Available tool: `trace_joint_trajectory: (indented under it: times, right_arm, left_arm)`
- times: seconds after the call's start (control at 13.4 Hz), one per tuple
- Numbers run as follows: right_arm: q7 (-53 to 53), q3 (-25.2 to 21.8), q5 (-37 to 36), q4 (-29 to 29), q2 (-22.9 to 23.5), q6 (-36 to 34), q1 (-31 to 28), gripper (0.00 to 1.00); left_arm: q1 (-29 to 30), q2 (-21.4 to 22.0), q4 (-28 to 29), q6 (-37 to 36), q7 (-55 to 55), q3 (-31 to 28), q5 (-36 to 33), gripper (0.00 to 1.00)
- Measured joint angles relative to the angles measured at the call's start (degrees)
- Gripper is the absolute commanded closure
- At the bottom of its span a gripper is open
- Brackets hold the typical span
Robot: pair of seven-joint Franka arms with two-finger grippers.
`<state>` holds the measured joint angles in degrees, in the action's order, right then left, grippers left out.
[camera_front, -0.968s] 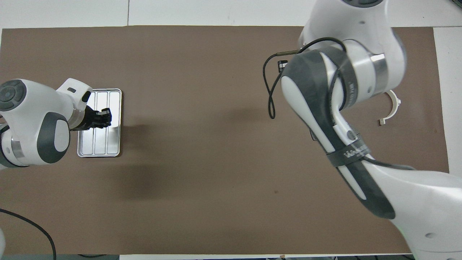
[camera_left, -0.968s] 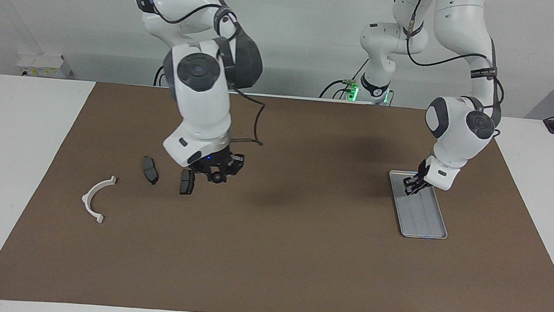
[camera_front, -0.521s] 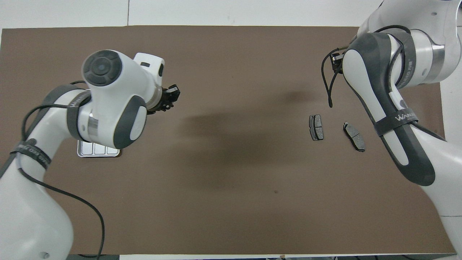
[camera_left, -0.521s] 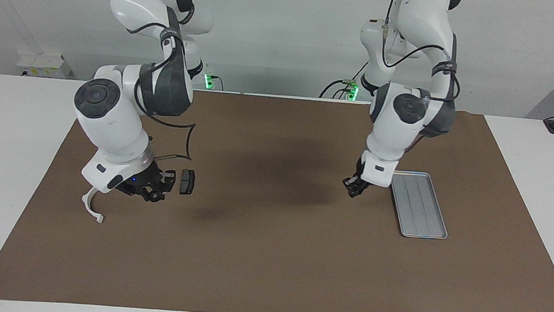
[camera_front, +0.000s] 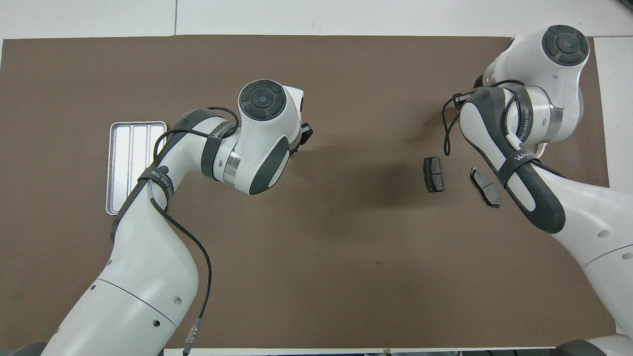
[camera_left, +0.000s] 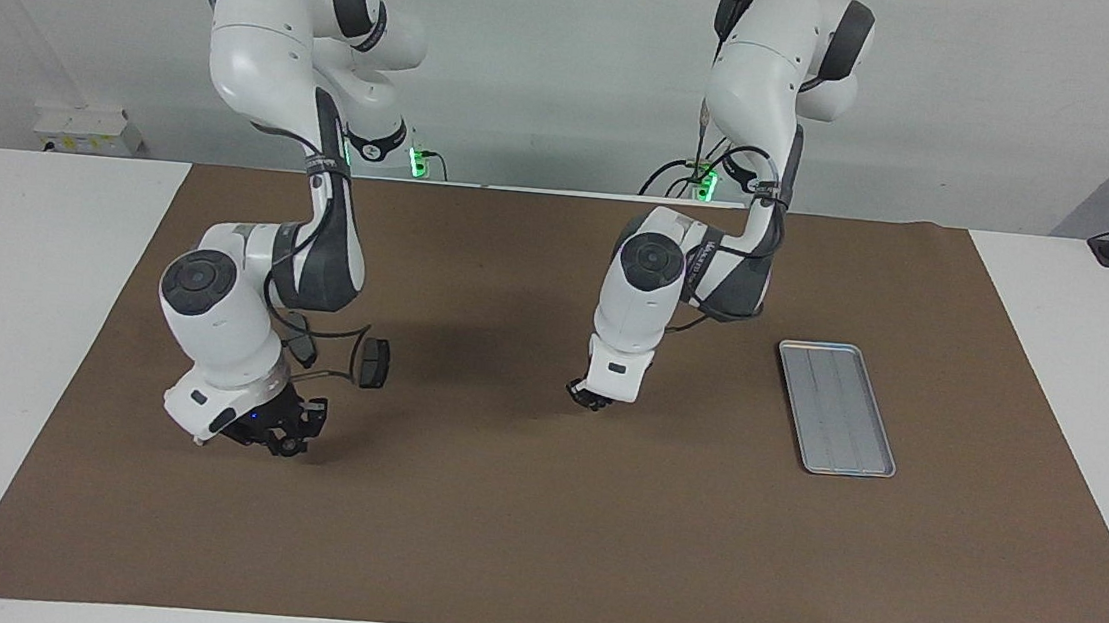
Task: Place bearing gear from tray to pile
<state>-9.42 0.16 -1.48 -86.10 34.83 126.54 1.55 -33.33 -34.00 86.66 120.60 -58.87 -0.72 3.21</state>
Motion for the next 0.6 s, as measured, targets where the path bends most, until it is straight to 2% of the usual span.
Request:
trace_joint_trajectory:
  times: [0.52,0.6]
  right_arm:
    - [-0.51,0.02,-0.02,-0.75,2.59,5.31,-0.48,1.00]
    - [-0.51,0.03,-0.02,-0.81,2.68,5.32,-0.48,0.57]
  left_arm:
    - [-0.17,-0.50,1.58,2.44,-3.38,-0.08,-0.02,0.94]
    - [-0.19,-0.50,2.03,2.88,-3.50,-0.08,-0.02,0.92]
